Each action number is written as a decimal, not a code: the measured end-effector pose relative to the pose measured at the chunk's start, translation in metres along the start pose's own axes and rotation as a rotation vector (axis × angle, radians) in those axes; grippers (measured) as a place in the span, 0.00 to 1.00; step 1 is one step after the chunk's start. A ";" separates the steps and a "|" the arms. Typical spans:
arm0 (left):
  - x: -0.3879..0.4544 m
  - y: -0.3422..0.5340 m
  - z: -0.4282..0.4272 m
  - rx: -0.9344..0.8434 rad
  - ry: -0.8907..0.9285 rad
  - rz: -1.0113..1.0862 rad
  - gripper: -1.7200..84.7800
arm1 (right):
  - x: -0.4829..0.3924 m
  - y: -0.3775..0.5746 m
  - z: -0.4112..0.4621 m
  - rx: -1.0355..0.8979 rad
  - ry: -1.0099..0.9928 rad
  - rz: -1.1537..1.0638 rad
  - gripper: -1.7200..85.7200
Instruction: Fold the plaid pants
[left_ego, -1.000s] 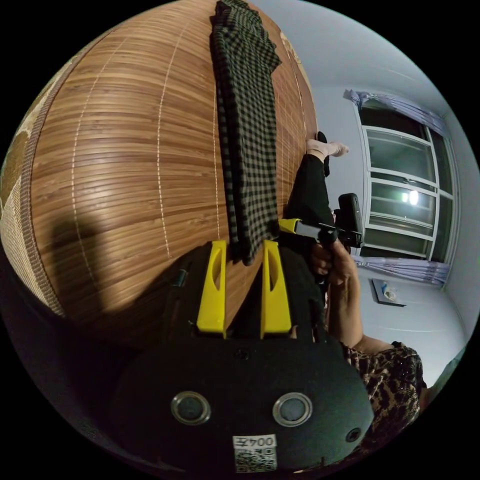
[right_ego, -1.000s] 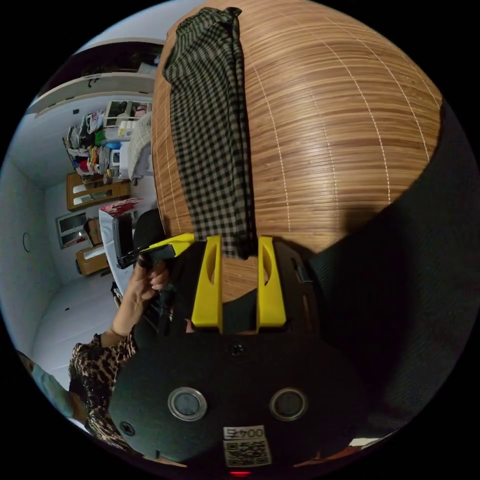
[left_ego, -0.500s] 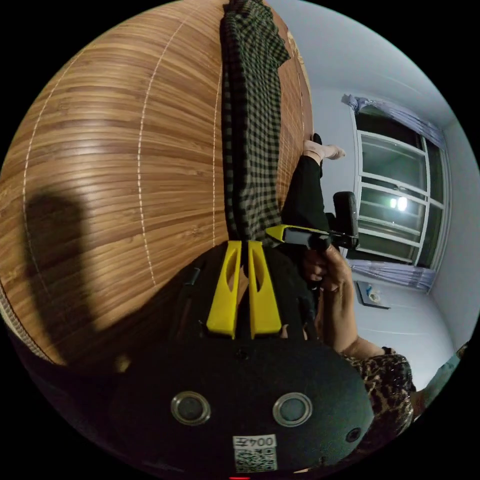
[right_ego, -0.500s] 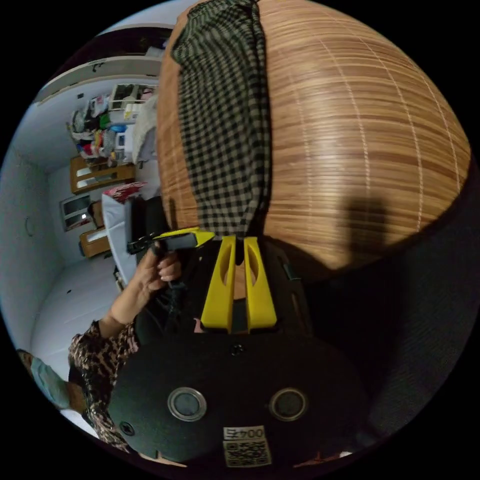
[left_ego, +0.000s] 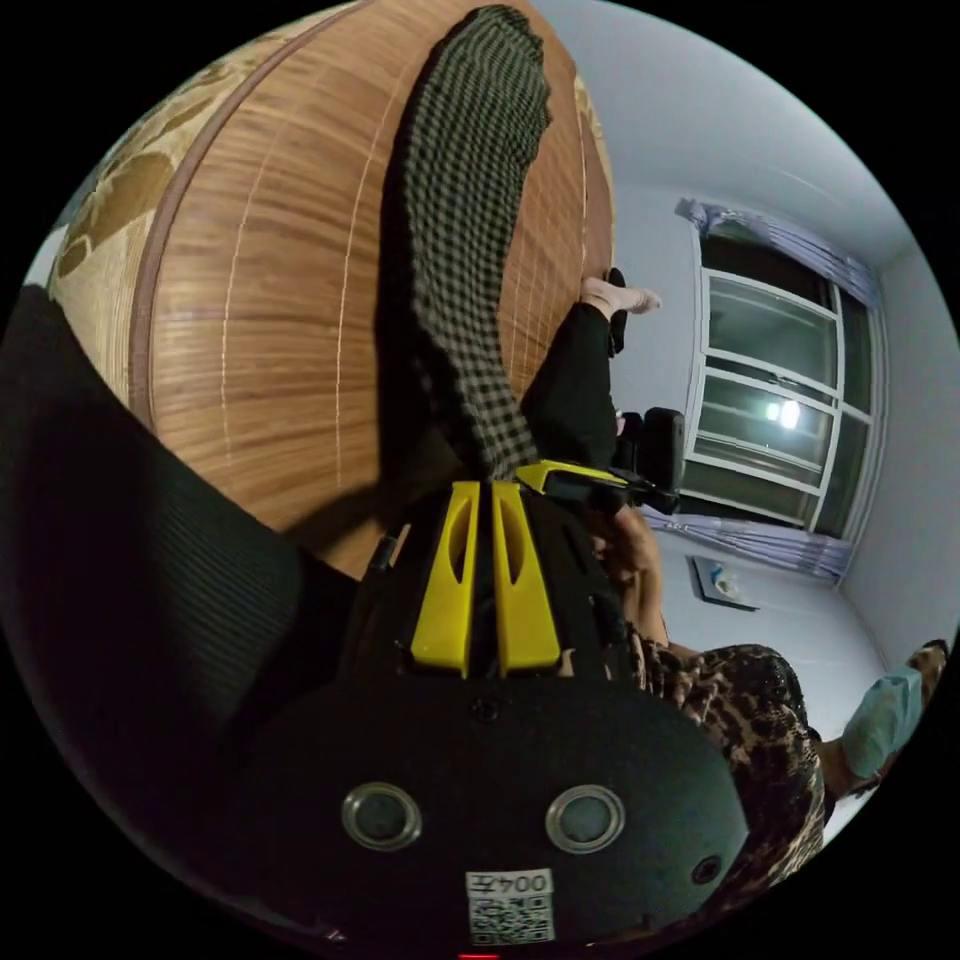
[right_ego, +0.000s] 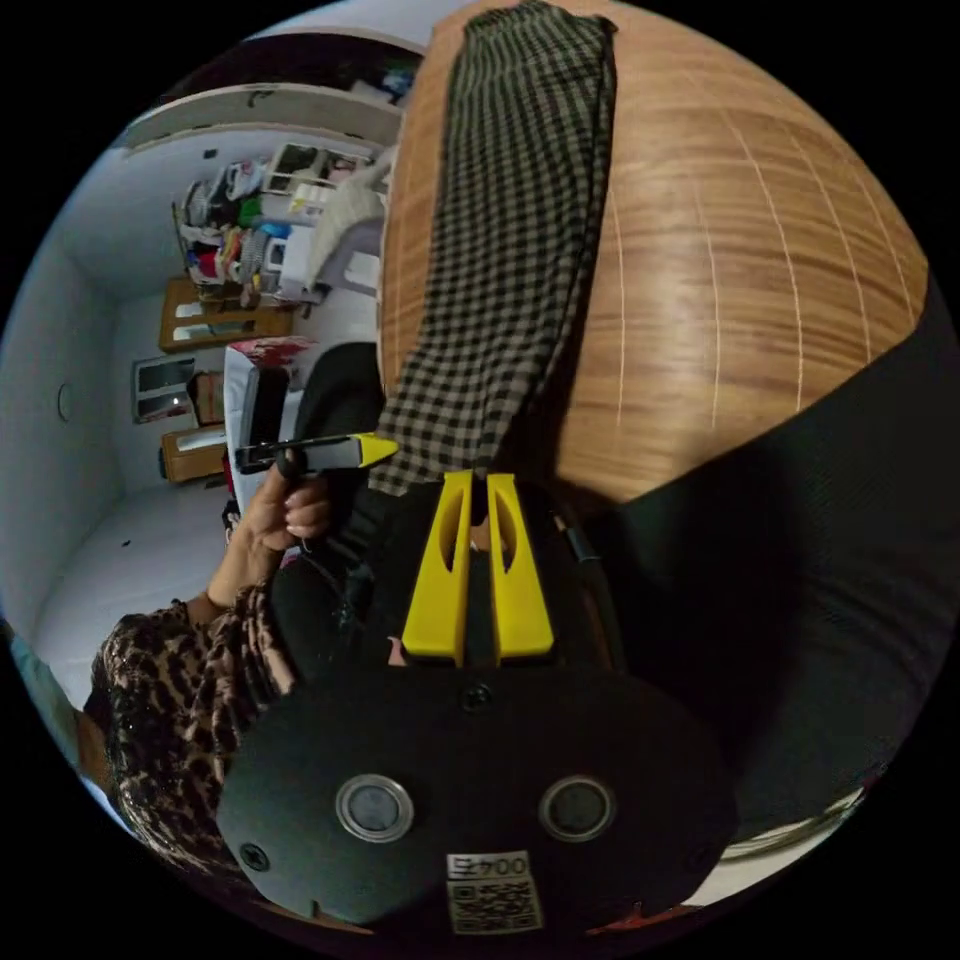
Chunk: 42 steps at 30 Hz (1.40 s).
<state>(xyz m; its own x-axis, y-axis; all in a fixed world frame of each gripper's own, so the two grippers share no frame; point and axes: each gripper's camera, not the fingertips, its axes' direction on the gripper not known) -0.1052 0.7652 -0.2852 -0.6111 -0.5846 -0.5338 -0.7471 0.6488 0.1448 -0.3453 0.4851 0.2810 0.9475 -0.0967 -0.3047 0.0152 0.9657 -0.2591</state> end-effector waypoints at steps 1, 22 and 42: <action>0.000 0.002 0.002 -0.011 -0.009 -0.002 0.06 | 0.004 -0.001 0.005 -0.035 0.009 0.005 0.07; 0.092 -0.019 0.041 0.279 -0.436 0.525 0.10 | 0.033 -0.049 -0.170 0.505 0.058 -0.224 0.13; 0.085 -0.049 0.108 0.295 -0.573 0.581 0.06 | 0.199 -0.359 -0.302 0.672 -0.368 0.077 0.13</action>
<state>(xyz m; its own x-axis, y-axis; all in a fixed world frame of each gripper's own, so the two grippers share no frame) -0.0925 0.7368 -0.4272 -0.5896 0.1629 -0.7911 -0.2106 0.9146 0.3453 -0.2585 0.0462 0.0371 0.9971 -0.0508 0.0561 0.0243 0.9167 0.3989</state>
